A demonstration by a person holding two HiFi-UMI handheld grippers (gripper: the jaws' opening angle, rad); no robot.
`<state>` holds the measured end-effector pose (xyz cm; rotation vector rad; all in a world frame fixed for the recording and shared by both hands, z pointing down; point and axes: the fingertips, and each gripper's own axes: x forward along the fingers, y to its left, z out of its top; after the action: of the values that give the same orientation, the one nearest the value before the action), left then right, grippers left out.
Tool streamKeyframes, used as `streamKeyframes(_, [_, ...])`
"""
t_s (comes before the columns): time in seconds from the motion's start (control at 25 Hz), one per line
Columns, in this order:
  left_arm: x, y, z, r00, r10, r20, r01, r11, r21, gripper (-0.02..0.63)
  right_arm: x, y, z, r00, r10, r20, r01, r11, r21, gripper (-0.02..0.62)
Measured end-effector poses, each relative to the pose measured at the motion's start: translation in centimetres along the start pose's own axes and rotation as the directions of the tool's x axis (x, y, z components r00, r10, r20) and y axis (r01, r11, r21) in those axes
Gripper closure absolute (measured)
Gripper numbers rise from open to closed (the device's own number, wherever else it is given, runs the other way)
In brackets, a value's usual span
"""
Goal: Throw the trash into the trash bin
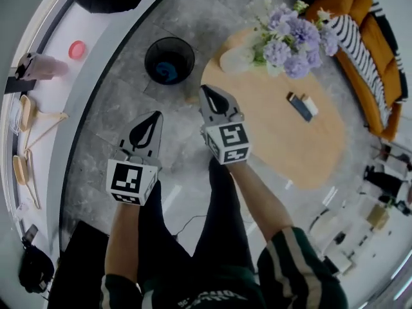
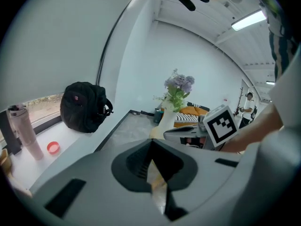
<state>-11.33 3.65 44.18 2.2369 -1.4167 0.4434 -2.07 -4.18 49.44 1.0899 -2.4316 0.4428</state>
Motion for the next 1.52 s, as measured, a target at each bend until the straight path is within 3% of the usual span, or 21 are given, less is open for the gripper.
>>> streamKeyframes(0.36, [8.2, -11.7, 3.6, 0.982, -0.184, -0.049, 0.189, 0.975, 0.119, 0.606, -9.3, -12.5, -1.8, 0.984, -0.176, 0.021, 0.173, 0.981, 0.093, 0.594])
streamKeyframes(0.64, [15.3, -21.9, 4.4, 0.949, -0.302, -0.094, 0.314, 0.935, 0.164, 0.606, -16.8, -23.3, -6.9, 0.952, -0.305, -0.040, 0.307, 0.943, 0.127, 0.594])
streamKeyframes(0.96, [20.7, -30.1, 3.6, 0.913, -0.380, -0.150, 0.404, 0.895, 0.187, 0.606, -22.1, -31.7, -11.6, 0.926, -0.369, -0.081, 0.378, 0.911, 0.163, 0.594])
streamKeyframes(1.16, [22.0, -31.6, 3.0, 0.908, -0.383, -0.170, 0.412, 0.891, 0.193, 0.606, -21.8, -34.1, -11.4, 0.952, -0.304, -0.034, 0.306, 0.950, 0.062, 0.583])
streamKeyframes(1.24, [22.2, -31.6, 2.6, 0.908, -0.378, -0.181, 0.409, 0.891, 0.196, 0.606, -21.1, -35.0, -11.8, 0.962, -0.267, -0.060, 0.267, 0.964, -0.003, 0.462])
streamKeyframes(1.4, [22.2, -31.0, 1.7, 0.911, -0.365, -0.194, 0.399, 0.898, 0.186, 0.606, -19.5, -35.8, -14.0, 0.963, -0.187, -0.196, 0.143, 0.965, -0.220, 0.426])
streamKeyframes(1.52, [22.1, -30.8, 1.0, 0.910, -0.358, -0.208, 0.397, 0.899, 0.186, 0.606, -18.2, -37.2, -17.9, 0.929, -0.144, -0.342, 0.022, 0.942, -0.335, 0.420])
